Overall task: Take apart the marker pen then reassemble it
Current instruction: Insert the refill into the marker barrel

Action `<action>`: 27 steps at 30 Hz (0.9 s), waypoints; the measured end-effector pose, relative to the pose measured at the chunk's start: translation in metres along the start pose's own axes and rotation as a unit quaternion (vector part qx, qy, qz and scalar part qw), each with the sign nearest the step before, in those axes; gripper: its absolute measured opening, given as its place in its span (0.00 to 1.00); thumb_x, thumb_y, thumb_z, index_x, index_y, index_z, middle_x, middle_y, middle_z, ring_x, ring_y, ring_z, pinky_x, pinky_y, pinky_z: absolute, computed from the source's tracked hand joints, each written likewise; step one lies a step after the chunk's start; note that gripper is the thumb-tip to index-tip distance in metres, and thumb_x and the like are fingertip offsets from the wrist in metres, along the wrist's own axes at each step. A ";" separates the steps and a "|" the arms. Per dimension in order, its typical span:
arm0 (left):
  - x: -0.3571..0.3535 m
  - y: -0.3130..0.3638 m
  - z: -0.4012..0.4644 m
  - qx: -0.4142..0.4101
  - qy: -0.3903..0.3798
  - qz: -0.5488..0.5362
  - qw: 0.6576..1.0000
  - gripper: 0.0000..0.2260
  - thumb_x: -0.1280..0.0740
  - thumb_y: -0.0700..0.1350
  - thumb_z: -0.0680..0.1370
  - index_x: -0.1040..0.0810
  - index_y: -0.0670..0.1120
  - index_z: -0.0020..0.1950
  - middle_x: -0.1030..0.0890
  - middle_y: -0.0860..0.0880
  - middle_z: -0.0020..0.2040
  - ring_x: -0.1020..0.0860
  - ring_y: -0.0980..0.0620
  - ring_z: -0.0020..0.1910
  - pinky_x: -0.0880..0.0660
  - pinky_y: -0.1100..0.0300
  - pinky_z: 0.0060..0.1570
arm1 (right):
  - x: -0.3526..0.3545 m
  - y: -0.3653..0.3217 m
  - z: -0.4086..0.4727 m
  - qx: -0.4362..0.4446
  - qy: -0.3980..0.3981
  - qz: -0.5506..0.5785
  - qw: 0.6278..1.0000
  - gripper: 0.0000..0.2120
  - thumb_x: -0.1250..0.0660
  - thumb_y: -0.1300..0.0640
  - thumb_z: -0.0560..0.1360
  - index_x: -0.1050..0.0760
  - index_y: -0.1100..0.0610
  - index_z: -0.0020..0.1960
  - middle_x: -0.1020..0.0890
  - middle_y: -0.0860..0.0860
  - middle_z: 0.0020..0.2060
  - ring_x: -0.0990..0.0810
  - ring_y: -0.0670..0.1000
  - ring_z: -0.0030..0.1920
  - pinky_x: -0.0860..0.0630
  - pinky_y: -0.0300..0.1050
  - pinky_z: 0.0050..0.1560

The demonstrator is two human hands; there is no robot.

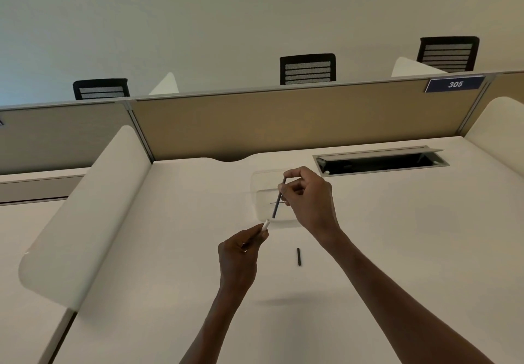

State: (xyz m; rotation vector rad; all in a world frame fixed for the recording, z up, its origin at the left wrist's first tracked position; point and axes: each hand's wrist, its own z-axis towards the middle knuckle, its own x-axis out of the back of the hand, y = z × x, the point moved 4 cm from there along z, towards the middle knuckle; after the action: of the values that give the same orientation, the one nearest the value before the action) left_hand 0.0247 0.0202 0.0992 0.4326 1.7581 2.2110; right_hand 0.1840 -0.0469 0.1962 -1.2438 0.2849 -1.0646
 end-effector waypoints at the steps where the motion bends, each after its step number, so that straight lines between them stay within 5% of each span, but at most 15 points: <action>1: 0.000 0.001 0.000 -0.003 -0.001 -0.001 1.000 0.13 0.25 0.38 0.73 0.15 0.57 0.48 0.14 0.61 0.43 0.16 0.61 0.47 0.24 0.72 0.44 | -0.001 -0.001 0.000 0.004 0.006 0.001 1.000 0.07 0.28 0.60 0.74 0.23 0.56 0.50 0.16 0.48 0.33 0.16 0.44 0.33 0.17 0.48 0.40; 27: -0.002 0.015 -0.003 0.009 -0.002 -0.006 1.000 0.10 0.25 0.39 0.73 0.15 0.53 0.50 0.13 0.56 0.44 0.15 0.59 0.46 0.23 0.70 0.46 | -0.006 -0.002 -0.003 0.037 0.021 0.003 0.999 0.08 0.27 0.59 0.74 0.22 0.56 0.52 0.15 0.49 0.35 0.16 0.45 0.36 0.17 0.51 0.41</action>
State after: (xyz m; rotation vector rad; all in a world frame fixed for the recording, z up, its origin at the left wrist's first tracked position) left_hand 0.0248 0.0138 0.1129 0.4291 1.7756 2.1874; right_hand 0.1774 -0.0446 0.1952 -1.1550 0.2790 -1.0888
